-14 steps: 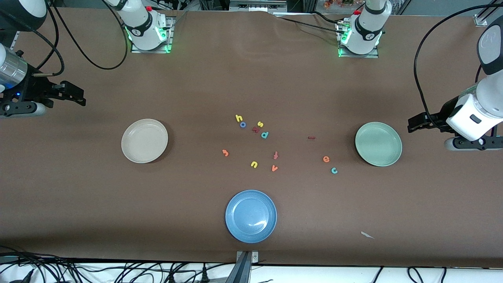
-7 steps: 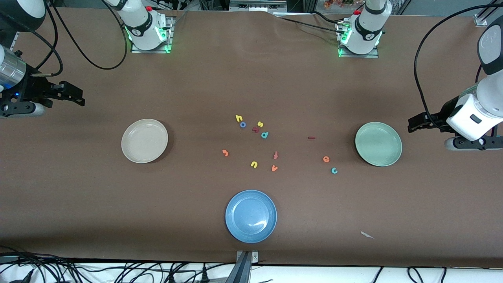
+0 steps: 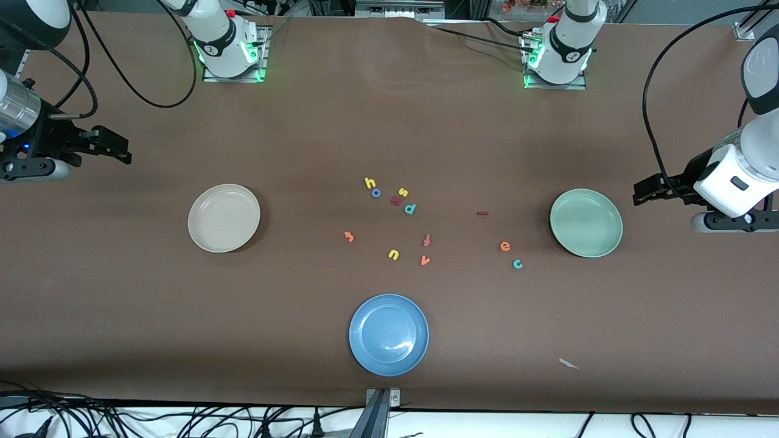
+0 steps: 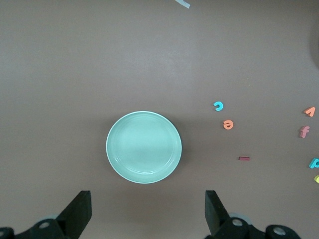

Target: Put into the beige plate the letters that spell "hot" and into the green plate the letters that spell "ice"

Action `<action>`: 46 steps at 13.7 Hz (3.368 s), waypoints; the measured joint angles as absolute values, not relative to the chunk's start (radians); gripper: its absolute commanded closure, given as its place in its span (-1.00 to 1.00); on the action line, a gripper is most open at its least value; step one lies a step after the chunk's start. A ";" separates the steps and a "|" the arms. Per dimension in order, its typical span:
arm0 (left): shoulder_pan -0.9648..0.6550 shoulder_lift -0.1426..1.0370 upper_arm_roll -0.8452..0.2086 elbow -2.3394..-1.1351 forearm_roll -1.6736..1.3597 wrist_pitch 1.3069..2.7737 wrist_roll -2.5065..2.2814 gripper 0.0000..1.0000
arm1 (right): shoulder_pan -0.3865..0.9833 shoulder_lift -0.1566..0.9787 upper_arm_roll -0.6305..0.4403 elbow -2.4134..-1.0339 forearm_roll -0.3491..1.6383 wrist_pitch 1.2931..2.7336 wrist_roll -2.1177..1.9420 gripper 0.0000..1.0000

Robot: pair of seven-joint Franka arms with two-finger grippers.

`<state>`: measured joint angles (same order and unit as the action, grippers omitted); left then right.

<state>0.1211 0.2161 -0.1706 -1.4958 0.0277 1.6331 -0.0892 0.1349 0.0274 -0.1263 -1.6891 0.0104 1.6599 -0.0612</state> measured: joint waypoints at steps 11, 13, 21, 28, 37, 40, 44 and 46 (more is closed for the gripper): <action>0.122 0.216 -0.170 -1.496 0.028 1.635 -0.089 -1.00 | 0.136 0.034 -0.123 -1.691 0.014 1.660 -0.061 -1.00; 0.120 0.217 -0.170 -1.496 0.028 1.646 -0.089 -1.00 | 0.146 0.049 -0.115 -1.689 0.018 1.665 -0.045 -1.00; 0.032 0.292 -0.174 -1.505 0.027 1.719 -0.279 -1.00 | 0.305 0.209 -0.106 -1.634 0.050 1.790 0.157 -1.00; -0.055 0.469 -0.175 -1.520 0.027 1.884 -0.678 -1.00 | 0.490 0.333 -0.103 -1.633 0.080 1.945 0.369 -1.00; -0.112 0.697 -0.175 -1.532 0.024 2.147 -0.985 -0.99 | 0.558 0.465 0.071 -1.670 -0.036 2.142 0.739 -1.00; -0.112 0.710 -0.175 -1.603 -0.003 2.283 -0.992 -0.98 | 0.632 0.544 0.091 -1.680 -0.118 2.237 0.932 -1.00; -0.117 0.710 -0.175 -1.678 -0.003 2.339 -0.994 -0.81 | 0.678 0.616 0.111 -1.680 -0.128 2.331 1.004 -1.00; -0.121 0.710 -0.176 -1.697 -0.003 2.340 -0.995 -0.70 | 0.678 0.628 0.134 -1.680 -0.132 2.362 0.988 -1.00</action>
<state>-0.1206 0.7101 -0.1759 -1.6970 -0.0031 2.3402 -0.9945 0.6782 0.6284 0.1341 -1.6802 -0.1324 2.3623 0.9881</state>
